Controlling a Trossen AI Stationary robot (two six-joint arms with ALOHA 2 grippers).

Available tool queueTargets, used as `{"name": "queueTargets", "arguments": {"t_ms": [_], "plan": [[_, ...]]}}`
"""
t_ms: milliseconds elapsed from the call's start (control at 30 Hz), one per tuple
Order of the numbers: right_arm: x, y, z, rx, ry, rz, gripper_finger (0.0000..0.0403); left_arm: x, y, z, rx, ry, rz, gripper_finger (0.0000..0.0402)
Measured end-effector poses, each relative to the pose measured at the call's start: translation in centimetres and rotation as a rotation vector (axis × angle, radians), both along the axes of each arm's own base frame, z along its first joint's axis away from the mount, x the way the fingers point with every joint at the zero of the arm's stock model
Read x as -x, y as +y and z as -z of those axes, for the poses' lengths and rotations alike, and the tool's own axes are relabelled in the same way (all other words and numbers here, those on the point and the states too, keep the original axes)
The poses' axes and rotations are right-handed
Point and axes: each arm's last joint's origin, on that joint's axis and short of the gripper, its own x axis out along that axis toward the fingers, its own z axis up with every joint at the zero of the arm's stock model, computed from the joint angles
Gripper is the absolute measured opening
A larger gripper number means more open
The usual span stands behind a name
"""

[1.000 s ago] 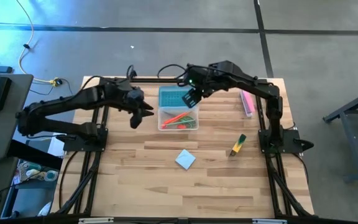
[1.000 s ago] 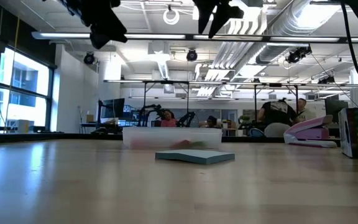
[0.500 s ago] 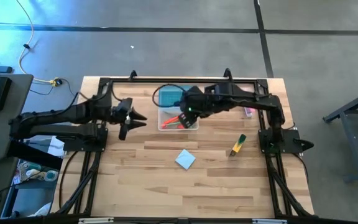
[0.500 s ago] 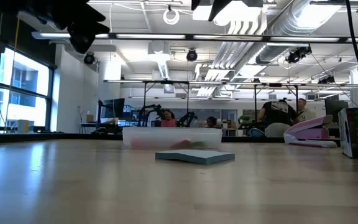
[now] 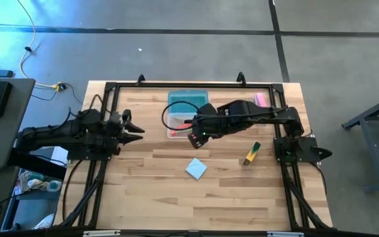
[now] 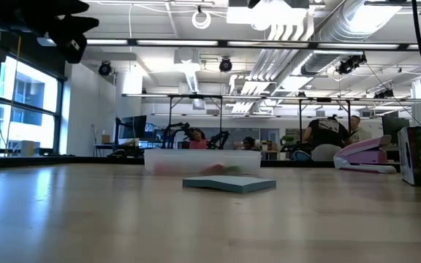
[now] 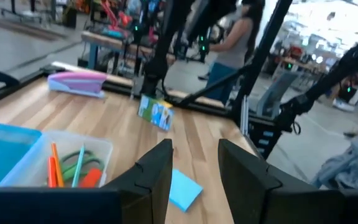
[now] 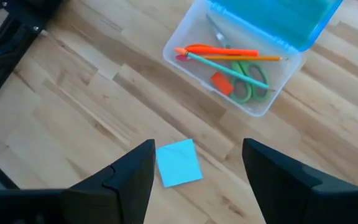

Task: Pack school essentials
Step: Put the blue sticky note pad into the blue supply box

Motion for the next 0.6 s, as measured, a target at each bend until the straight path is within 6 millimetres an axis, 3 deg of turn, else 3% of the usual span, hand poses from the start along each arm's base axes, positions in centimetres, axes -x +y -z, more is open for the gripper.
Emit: {"name": "queueTargets", "arguments": {"t_ms": [200, 600], "plan": [[0.1, 1.0, 0.0, -0.021, -0.012, 0.019, 0.0232, 1.3, -0.2, 0.4, -0.004, -0.049, -0.036, 0.0117], [-0.3, 2.0, 0.7, -0.039, -0.006, 0.038, 0.0232, 1.9, 0.0, 3.8, 0.044, -0.085, -0.162, 0.0117]]}}
